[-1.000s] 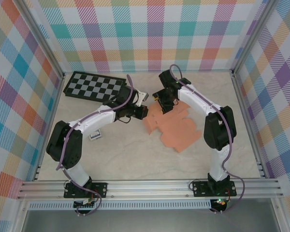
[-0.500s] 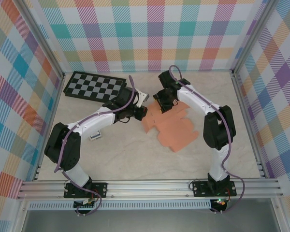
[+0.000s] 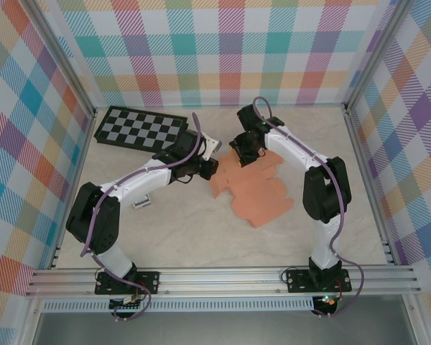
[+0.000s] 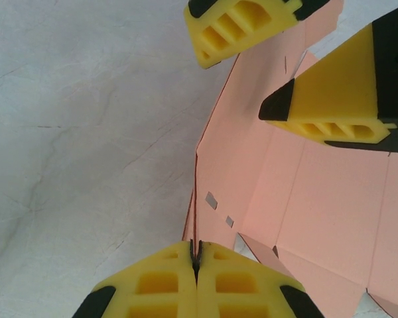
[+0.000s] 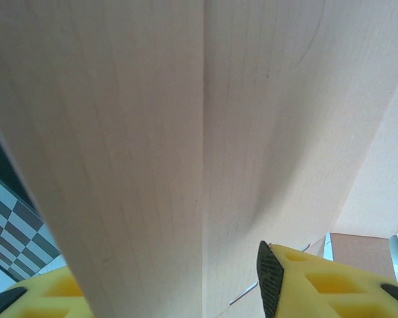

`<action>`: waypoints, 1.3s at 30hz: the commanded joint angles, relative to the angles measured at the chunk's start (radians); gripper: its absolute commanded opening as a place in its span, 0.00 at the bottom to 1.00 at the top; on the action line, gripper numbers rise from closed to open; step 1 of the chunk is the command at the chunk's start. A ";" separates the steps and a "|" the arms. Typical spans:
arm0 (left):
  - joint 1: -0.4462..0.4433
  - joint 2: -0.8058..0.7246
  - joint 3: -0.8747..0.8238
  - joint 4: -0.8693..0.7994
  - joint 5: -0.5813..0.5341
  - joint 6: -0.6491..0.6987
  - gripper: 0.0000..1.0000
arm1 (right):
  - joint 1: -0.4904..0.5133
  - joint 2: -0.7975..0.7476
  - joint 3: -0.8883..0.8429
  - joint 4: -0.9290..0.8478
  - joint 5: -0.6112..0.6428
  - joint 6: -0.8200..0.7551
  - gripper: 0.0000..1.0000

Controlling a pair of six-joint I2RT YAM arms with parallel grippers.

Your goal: Fold the paper box

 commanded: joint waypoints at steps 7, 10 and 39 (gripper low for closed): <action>-0.013 -0.040 -0.002 -0.040 -0.016 0.025 0.00 | -0.009 -0.060 -0.040 0.025 -0.004 0.020 0.26; -0.013 -0.048 -0.010 -0.023 0.021 0.019 0.15 | -0.009 -0.060 -0.062 0.067 -0.019 0.018 0.22; 0.164 -0.327 -0.410 0.157 0.298 0.228 0.59 | -0.108 -0.203 -0.451 0.712 -0.419 -0.246 0.15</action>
